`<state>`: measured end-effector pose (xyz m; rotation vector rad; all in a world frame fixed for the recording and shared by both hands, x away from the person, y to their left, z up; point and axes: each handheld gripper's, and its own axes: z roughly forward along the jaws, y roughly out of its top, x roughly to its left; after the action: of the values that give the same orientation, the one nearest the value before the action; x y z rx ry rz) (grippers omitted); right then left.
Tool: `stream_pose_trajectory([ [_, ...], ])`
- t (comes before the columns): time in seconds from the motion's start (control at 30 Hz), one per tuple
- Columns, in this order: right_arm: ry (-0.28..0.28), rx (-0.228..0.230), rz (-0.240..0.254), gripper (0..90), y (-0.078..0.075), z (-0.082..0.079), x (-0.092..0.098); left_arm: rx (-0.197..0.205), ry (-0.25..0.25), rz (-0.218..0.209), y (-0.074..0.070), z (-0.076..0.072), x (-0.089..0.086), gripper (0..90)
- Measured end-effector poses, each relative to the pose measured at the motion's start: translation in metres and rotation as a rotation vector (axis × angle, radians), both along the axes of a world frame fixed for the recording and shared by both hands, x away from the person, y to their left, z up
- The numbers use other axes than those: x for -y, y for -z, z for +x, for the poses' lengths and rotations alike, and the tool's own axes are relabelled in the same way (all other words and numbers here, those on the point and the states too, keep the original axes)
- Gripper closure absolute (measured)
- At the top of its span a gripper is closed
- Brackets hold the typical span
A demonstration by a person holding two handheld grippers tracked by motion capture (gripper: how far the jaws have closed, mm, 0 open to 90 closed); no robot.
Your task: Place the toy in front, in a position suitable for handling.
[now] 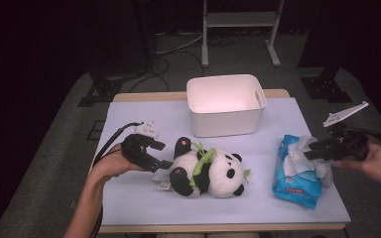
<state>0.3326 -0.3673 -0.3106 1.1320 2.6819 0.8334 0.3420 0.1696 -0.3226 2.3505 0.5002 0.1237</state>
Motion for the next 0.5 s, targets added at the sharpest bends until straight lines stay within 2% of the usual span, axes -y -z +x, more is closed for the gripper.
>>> stream_pose_trajectory([
  [0.17,-0.003,0.010,0.002,55.8,-0.008,0.000,-0.001,0.004,-0.001,-0.004,-0.001,0.000,-0.001,25.5],
  [0.5,-0.034,-0.002,-0.007,57.7,-0.006,0.007,-0.015,0.007,-0.018,-0.013,0.002,-0.002,-0.008,24.3],
])
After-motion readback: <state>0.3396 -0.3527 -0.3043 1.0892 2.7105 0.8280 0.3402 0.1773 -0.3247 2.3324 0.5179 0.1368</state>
